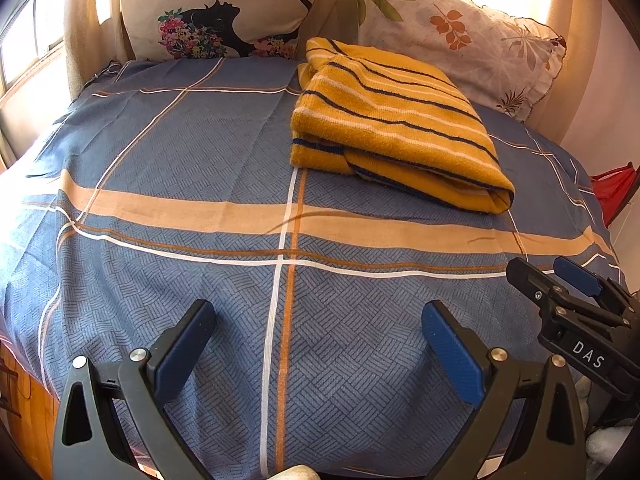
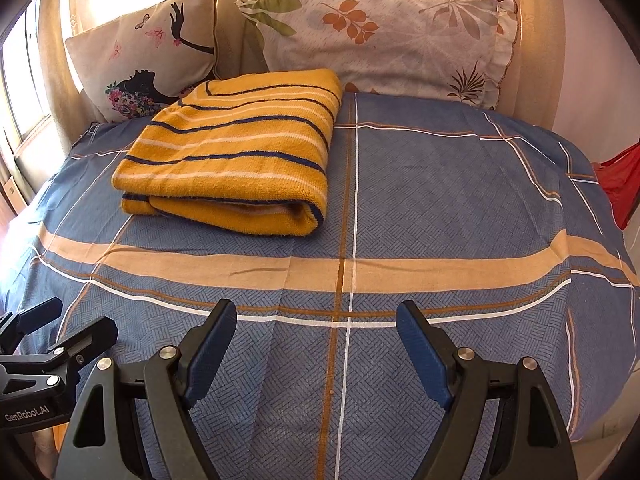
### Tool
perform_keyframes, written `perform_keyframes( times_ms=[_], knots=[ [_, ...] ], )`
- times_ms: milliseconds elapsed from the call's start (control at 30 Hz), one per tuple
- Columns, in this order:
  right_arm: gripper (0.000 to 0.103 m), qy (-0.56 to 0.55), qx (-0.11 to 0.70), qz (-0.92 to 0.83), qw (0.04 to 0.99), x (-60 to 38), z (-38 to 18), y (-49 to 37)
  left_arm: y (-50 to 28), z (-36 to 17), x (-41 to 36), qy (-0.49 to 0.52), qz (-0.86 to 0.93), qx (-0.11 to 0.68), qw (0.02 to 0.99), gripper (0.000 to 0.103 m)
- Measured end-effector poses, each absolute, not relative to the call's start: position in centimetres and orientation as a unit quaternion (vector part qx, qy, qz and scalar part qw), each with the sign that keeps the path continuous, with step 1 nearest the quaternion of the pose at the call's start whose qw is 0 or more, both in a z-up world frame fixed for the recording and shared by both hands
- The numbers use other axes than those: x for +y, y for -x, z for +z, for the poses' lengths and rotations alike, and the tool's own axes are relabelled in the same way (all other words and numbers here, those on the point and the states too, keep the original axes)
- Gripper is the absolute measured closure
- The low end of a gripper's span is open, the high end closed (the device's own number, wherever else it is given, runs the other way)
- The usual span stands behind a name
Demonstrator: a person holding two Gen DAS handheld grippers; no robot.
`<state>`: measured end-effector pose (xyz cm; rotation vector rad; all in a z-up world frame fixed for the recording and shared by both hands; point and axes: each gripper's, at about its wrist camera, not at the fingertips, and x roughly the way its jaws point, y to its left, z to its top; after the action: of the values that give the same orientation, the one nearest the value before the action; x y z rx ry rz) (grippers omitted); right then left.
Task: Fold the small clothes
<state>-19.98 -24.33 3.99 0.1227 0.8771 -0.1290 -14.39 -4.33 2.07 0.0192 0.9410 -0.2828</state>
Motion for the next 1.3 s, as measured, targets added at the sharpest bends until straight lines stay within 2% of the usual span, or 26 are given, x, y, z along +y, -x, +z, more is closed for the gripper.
perform_keyframes(
  times_ms=[1300],
  knots=[
    [0.017, -0.048, 0.423, -0.051, 0.904, -23.2, 4.1, 19.8, 14.5, 2.0, -3.4, 0.011, -0.149, 0.452, 0.880, 0.000]
  ],
)
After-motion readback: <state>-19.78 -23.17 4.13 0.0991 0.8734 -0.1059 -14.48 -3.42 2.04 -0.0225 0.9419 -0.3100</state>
